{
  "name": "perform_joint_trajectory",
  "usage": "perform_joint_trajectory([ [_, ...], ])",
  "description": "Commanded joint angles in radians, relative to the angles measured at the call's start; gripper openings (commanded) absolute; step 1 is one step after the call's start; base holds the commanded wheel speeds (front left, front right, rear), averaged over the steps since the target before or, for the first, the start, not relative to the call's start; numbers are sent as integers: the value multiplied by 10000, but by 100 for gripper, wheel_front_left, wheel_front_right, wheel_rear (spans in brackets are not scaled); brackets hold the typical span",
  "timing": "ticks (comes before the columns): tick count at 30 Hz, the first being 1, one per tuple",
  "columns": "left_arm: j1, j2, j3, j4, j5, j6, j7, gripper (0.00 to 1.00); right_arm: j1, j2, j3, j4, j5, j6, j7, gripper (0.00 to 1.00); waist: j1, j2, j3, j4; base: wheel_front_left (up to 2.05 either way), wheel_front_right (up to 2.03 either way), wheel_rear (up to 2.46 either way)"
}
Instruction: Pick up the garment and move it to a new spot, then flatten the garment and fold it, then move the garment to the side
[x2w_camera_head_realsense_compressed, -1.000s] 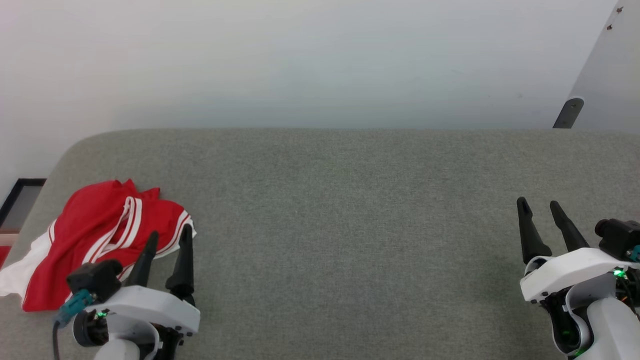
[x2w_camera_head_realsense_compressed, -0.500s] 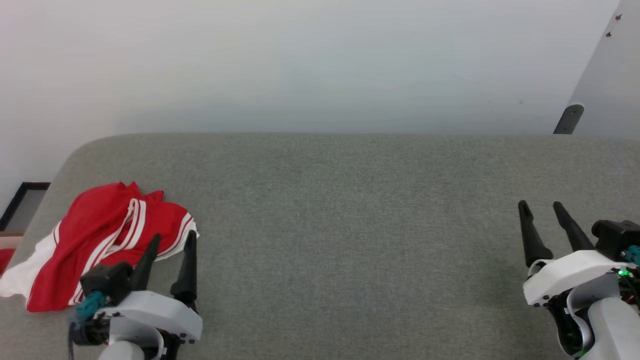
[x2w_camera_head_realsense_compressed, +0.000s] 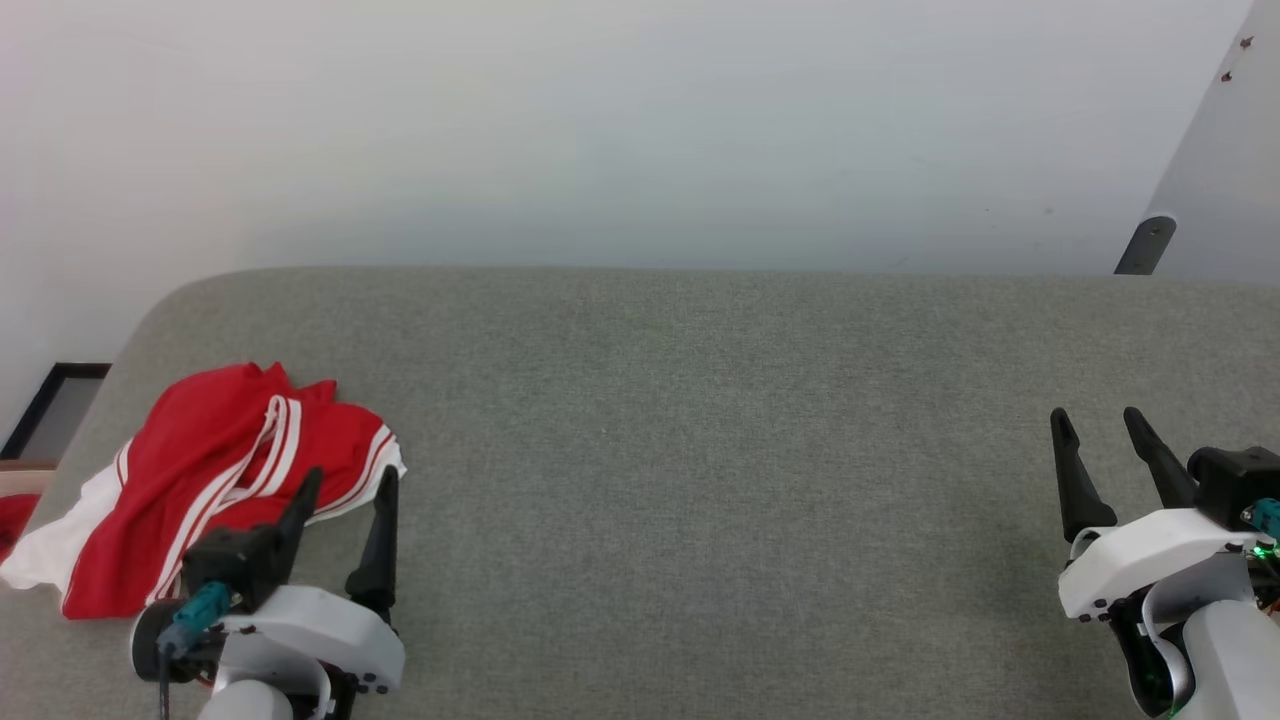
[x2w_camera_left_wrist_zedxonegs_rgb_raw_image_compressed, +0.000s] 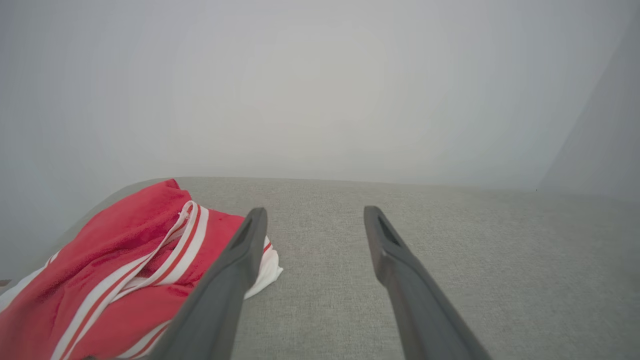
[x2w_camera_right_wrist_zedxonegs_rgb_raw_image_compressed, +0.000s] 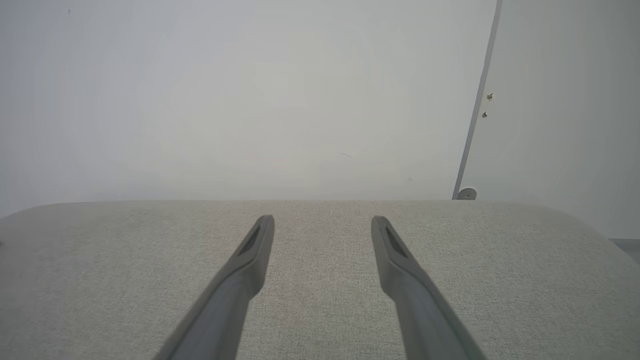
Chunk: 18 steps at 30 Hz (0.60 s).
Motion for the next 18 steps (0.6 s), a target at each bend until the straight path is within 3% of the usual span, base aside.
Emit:
perform_joint_trajectory([
  [1,-151,62,-2,28,194,-36,-97,100,-186,-58,-44,23,-185,7,-108,100,0,0,-9,5,0,0,0],
  [18,-213,215,-127,302,777,-36,-363,100,-329,-3,63,296,-714,7,-367,100,0,0,-44,80,0,0,0],
])
